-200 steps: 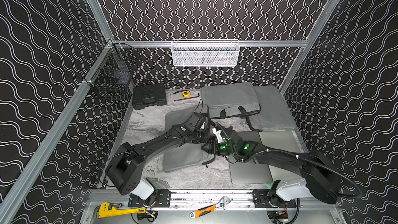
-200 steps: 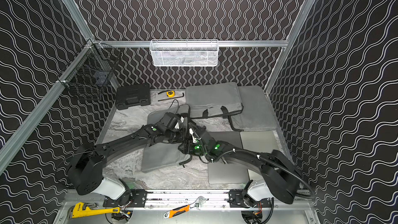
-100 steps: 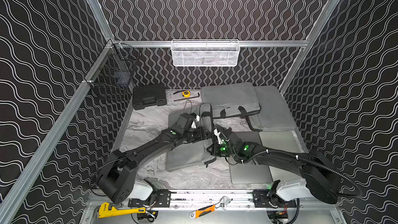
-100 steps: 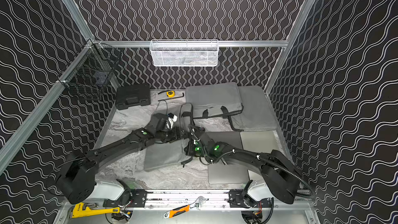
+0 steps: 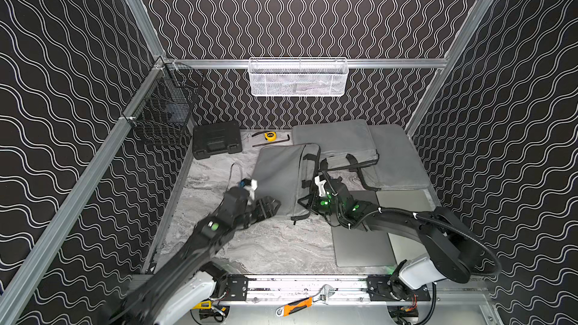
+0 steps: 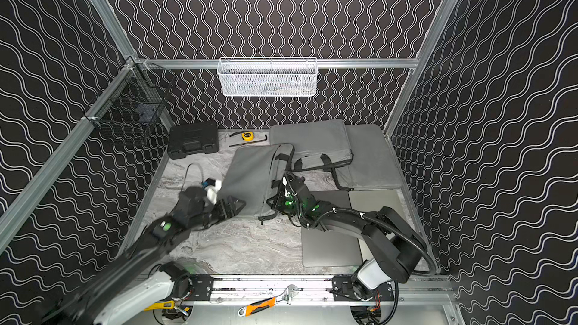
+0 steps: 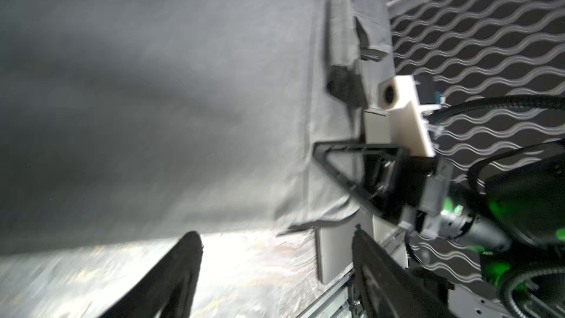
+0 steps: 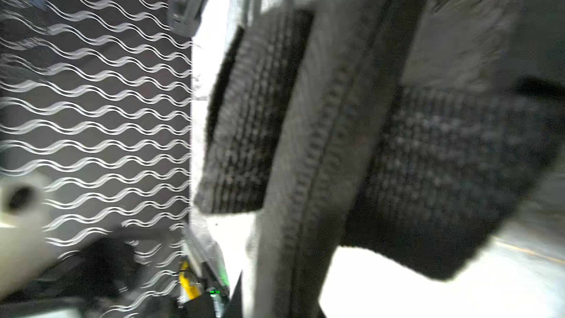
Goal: Open the zippered laptop bag and take out the laptop
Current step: Move the zippered laptop bag to the center of the board.
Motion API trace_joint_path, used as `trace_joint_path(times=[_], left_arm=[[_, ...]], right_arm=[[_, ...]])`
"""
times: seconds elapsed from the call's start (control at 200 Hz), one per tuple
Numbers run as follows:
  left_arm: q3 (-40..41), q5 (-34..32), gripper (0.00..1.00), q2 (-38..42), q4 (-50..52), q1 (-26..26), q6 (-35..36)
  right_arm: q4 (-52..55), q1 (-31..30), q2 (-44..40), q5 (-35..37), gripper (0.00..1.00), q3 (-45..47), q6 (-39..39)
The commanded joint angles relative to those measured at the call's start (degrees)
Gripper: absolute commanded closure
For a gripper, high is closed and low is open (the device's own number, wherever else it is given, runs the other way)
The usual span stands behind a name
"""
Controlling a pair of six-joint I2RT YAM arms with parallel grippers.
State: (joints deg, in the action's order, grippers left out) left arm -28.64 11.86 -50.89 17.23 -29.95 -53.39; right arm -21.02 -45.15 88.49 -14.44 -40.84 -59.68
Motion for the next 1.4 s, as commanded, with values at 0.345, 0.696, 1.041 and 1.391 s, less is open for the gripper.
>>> trace_joint_path(times=[0.345, 0.696, 1.041, 1.391], left_arm=[[18.93, -1.56, 0.19, 4.33, -25.35, 0.07, -24.70], [21.00, 1.33, 0.58, -8.02, -44.36, 0.07, -30.50], [16.16, -4.34, 1.00, 12.92, -14.16, 0.05, -25.57], [12.55, -3.03, 1.00, 11.46, -7.26, 0.00, -21.66]], right_arm=[[-23.80, -0.48, 7.32, -9.16, 0.99, 1.39, -13.72], [-29.07, -0.99, 10.83, -11.06, 0.92, 0.18, -18.06], [-4.46, -1.66, -2.59, -0.05, 0.37, 2.57, -4.20], [29.07, -8.28, -12.83, 17.23, 0.36, -1.94, 6.68]])
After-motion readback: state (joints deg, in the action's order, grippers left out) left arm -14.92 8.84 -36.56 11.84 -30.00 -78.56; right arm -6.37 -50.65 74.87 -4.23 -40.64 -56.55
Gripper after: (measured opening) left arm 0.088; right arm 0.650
